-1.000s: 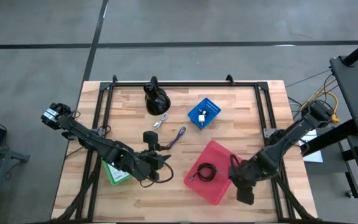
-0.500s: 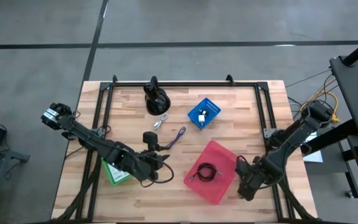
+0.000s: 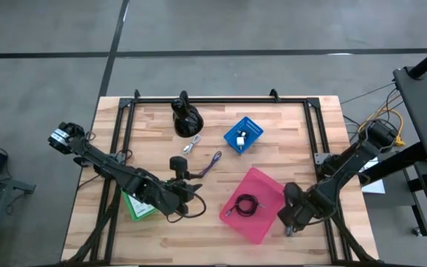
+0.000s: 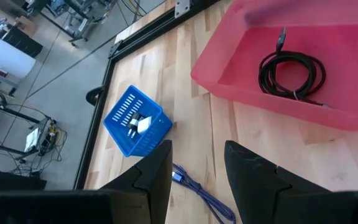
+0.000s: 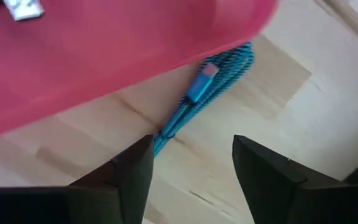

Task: Pick and place items into bin
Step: Put the blue charger cable into the pink bin

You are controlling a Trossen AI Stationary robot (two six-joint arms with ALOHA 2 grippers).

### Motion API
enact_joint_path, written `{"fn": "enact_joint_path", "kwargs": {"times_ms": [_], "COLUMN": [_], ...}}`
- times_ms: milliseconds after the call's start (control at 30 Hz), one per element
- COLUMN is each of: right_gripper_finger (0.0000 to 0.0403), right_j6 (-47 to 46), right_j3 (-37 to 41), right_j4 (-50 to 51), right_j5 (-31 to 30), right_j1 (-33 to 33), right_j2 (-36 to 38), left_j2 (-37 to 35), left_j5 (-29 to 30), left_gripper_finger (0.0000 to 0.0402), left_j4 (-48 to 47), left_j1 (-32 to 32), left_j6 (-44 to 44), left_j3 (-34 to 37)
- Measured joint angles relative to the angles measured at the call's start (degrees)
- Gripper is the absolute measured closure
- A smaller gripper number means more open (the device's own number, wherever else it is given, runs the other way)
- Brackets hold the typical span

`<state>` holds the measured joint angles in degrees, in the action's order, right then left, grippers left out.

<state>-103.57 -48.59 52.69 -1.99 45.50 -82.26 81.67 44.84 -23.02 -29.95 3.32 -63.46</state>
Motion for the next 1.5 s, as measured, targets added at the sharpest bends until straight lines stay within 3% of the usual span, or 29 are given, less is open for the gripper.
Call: {"fn": "enact_joint_path", "kwargs": {"times_ms": [200, 467, 1000, 1200, 1500], "right_gripper_finger": [0.0193, 0.02, 0.0204, 0.0242, 0.0342], "right_j6": [-7.06, -7.51, -7.25, -6.79, -1.94], "right_j3": [1.21, 1.26, -0.17, -0.17, -0.17], "right_j4": [-3.68, -6.82, -6.98, -7.23, -10.83], "right_j5": [-2.67, -2.63, 3.43, 5.11, 8.6], "right_j1": [0.39, 0.41, 0.74, 0.76, 0.79], "right_j2": [-0.04, -3.47, -11.54, -11.56, -11.56], "left_j2": [0.02, 0.0, -0.04, -0.04, -0.04], "left_j5": [-0.02, -0.02, -0.02, -0.02, -0.02], "left_gripper_finger": [0.0271, 0.0271, 0.0271, 0.0271, 0.0271], "left_j4": [-0.18, -0.4, -0.45, -0.42, -0.42], "left_j1": [0.0, 0.0, 0.0, 0.0, 0.0], "left_j6": [0.02, 0.02, 0.04, 0.04, 0.05], "left_j3": [0.09, 0.09, 0.09, 0.09, 0.12]}}
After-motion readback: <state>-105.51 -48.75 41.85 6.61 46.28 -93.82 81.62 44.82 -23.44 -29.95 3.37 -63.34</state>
